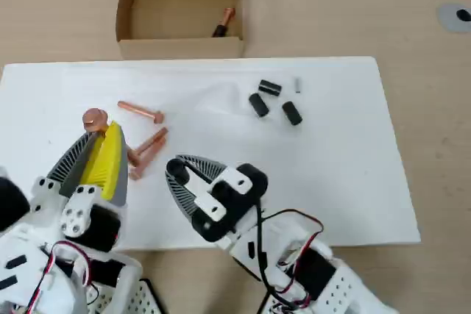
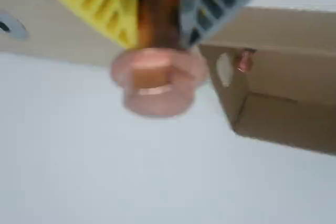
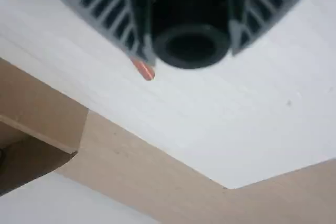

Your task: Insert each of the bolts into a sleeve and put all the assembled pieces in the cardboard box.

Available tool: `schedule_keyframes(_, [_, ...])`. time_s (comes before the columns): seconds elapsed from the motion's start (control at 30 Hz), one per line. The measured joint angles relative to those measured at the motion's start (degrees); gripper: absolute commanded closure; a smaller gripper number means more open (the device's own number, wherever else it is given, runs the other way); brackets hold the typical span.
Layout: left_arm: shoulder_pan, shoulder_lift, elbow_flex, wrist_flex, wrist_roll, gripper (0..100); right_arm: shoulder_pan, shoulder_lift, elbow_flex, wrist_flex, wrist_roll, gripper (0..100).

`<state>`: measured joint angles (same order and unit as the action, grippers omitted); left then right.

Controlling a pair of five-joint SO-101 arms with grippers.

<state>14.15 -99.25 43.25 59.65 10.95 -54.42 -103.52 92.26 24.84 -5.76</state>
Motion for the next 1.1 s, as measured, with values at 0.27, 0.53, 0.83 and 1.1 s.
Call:
schedule_keyframes(0.27, [6.3,0.0,4.2,-0.1,-2.9,99,0.0,0.0,2.5,-5.4,0.0,98.9])
schedule_keyframes(0.53, [8.8,0.1,12.7,-4.2,-4.5,99,0.0,0.0,2.5,-5.5,0.0,98.9])
schedule_keyframes(0.83, [6.8,0.4,21.3,-16.4,-6.3,99,0.0,0.0,2.5,-5.5,0.0,98.9])
schedule_keyframes(1.1, [6.8,0.4,21.6,-17.0,-6.3,99,0.0,0.0,2.5,-5.5,0.0,98.9])
